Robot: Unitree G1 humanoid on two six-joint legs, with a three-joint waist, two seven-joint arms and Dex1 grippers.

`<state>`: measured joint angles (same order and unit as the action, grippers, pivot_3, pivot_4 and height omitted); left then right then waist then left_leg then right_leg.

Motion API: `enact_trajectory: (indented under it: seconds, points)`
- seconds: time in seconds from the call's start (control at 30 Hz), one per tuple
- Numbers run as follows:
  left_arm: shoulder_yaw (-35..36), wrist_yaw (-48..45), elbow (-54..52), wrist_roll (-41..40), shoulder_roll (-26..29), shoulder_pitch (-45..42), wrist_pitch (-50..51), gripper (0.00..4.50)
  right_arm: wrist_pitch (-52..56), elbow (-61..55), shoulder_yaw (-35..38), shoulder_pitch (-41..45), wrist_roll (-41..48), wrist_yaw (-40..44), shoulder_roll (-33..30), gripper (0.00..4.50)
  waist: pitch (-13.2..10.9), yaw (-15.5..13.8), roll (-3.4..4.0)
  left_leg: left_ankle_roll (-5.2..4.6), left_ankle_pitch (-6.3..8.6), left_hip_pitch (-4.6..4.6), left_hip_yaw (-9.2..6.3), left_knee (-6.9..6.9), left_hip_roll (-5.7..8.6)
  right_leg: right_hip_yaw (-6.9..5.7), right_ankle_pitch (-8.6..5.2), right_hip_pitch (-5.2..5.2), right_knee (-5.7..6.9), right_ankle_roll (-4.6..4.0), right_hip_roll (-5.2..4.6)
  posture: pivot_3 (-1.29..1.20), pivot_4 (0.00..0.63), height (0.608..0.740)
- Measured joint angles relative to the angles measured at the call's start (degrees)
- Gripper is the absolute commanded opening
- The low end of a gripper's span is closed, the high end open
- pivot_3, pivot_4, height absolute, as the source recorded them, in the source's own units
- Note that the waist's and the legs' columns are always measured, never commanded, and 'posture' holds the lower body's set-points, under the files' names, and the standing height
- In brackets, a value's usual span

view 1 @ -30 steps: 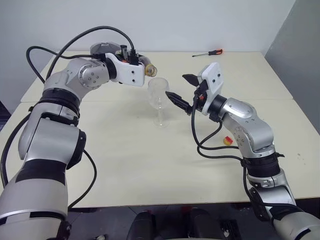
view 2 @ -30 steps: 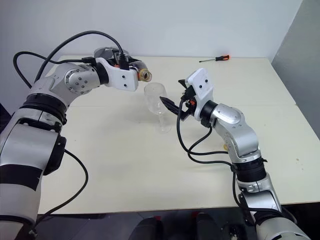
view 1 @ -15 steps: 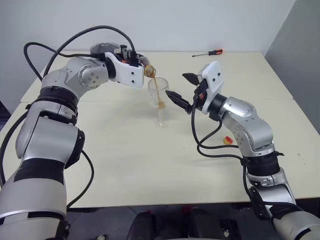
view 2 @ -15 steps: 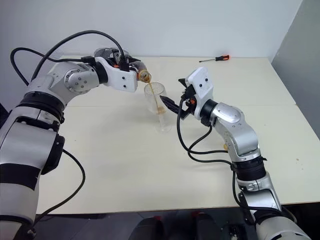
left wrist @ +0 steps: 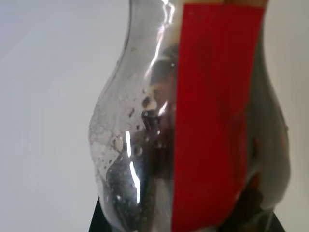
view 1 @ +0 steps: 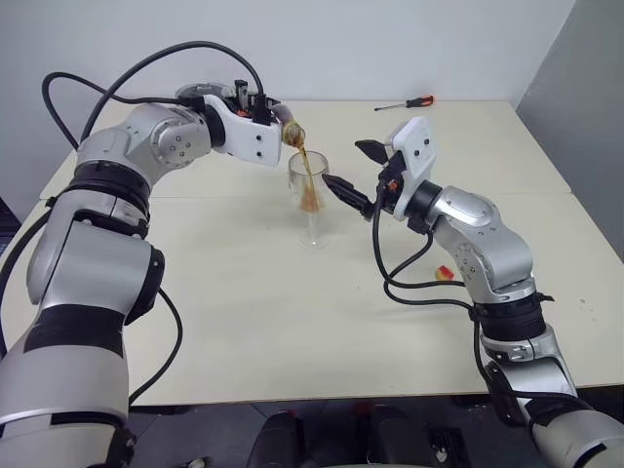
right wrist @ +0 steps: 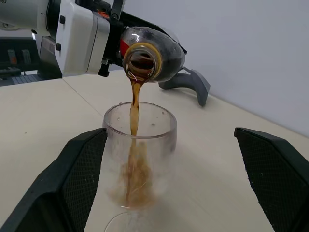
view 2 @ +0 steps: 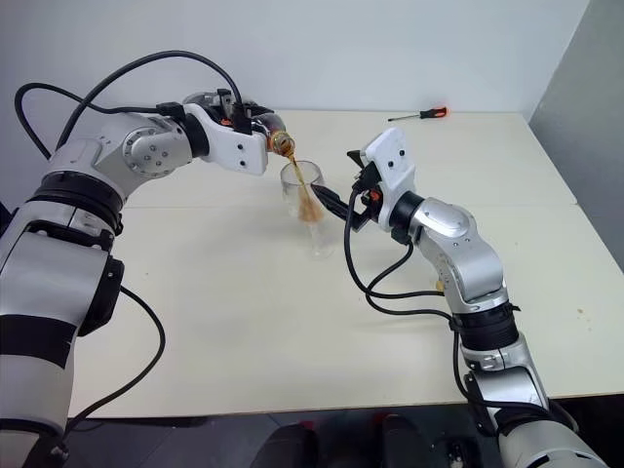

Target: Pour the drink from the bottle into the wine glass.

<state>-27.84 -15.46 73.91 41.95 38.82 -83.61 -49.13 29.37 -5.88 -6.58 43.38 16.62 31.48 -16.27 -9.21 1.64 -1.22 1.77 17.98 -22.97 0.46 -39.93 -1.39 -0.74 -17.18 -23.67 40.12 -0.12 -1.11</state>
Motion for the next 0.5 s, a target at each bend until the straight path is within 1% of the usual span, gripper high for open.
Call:
enact_trajectory:
  seconds: [0.5]
  points:
    - [-0.5, 1.0, 0.2, 0.9, 0.1, -0.5, 0.0, 0.98, -0.3, 0.8, 0.0, 0.0, -0.1, 0.4, 0.0, 4.5, 0.0, 0.0, 0.0, 0.0, 0.0, 0.0, 0.02, 0.0, 0.0, 0.01, 0.0, -0.01, 0.01, 0.0, 0.0, 0.0, 0.15, 0.74]
